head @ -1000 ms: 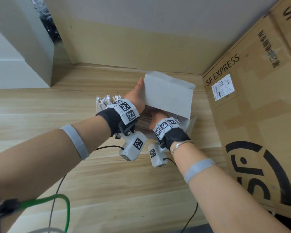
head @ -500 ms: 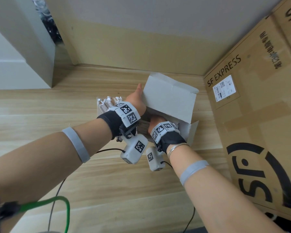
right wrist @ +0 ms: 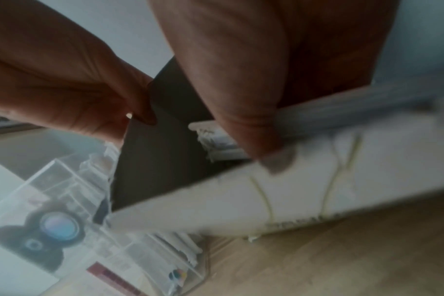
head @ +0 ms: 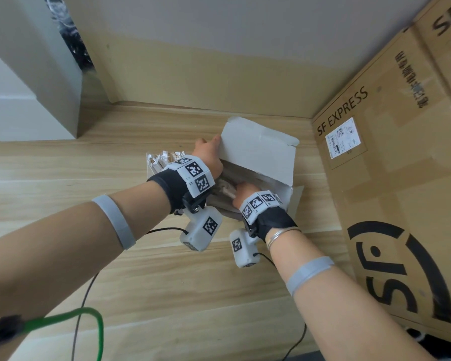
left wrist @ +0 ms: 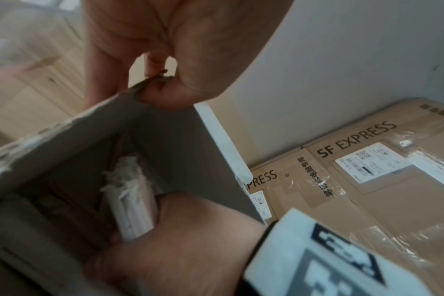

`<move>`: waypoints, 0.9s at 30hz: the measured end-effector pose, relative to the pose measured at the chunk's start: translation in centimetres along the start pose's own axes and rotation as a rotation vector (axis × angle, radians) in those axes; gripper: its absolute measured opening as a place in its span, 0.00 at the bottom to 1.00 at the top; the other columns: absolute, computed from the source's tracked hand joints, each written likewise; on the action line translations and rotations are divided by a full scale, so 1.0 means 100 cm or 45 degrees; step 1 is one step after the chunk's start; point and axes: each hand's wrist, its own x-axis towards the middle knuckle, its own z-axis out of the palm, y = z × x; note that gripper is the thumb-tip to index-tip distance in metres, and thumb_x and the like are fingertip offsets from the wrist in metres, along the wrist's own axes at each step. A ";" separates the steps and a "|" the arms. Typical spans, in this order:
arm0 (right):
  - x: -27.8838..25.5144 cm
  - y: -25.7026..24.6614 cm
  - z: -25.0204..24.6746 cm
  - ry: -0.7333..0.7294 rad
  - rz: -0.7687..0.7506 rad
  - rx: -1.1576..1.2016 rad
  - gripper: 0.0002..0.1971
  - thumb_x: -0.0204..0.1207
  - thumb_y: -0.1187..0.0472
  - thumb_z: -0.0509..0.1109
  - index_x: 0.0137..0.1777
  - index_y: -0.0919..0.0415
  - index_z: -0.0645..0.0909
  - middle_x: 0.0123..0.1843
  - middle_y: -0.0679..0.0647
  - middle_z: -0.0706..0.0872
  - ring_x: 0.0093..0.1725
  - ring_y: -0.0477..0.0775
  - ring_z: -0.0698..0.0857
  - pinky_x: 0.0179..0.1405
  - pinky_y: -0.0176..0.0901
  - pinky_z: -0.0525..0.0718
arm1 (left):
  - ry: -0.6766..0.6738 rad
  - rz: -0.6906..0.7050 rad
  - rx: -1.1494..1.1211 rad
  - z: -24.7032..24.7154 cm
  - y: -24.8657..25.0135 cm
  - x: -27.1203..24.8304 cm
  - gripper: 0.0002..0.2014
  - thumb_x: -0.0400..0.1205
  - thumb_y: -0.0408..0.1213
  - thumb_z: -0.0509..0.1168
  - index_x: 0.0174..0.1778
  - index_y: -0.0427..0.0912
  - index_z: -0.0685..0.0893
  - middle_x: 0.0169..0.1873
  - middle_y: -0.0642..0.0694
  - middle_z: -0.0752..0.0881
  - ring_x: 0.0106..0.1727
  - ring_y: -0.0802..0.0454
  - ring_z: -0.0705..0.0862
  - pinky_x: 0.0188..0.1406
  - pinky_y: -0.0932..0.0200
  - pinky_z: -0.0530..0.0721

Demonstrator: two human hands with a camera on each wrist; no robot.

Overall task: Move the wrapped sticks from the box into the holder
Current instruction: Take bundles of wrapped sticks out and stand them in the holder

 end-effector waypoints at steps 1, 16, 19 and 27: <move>0.000 0.001 -0.003 0.002 -0.007 0.036 0.16 0.78 0.59 0.65 0.63 0.66 0.79 0.63 0.62 0.84 0.62 0.63 0.83 0.59 0.49 0.79 | -0.012 0.002 0.016 0.000 0.001 0.000 0.34 0.79 0.21 0.53 0.81 0.46 0.57 0.74 0.36 0.64 0.69 0.34 0.74 0.67 0.49 0.76; -0.001 0.006 -0.024 0.153 -0.058 0.606 0.17 0.76 0.48 0.69 0.54 0.61 0.86 0.54 0.63 0.89 0.56 0.63 0.86 0.49 0.44 0.77 | -0.025 0.038 0.223 -0.007 0.005 0.011 0.29 0.80 0.21 0.54 0.79 0.43 0.66 0.74 0.39 0.74 0.72 0.40 0.75 0.67 0.54 0.76; -0.004 0.004 -0.029 0.161 -0.116 0.666 0.11 0.77 0.50 0.68 0.42 0.58 0.84 0.43 0.59 0.86 0.50 0.62 0.84 0.46 0.43 0.74 | -0.029 0.047 0.251 -0.008 0.000 0.012 0.28 0.80 0.21 0.54 0.78 0.42 0.68 0.74 0.38 0.74 0.72 0.40 0.76 0.66 0.54 0.77; -0.009 -0.008 -0.034 0.293 -0.213 0.802 0.18 0.78 0.53 0.68 0.27 0.49 0.69 0.26 0.46 0.74 0.27 0.45 0.72 0.27 0.36 0.68 | 0.002 0.144 0.231 -0.016 -0.011 0.011 0.29 0.79 0.20 0.55 0.76 0.44 0.71 0.73 0.43 0.76 0.72 0.43 0.76 0.66 0.55 0.77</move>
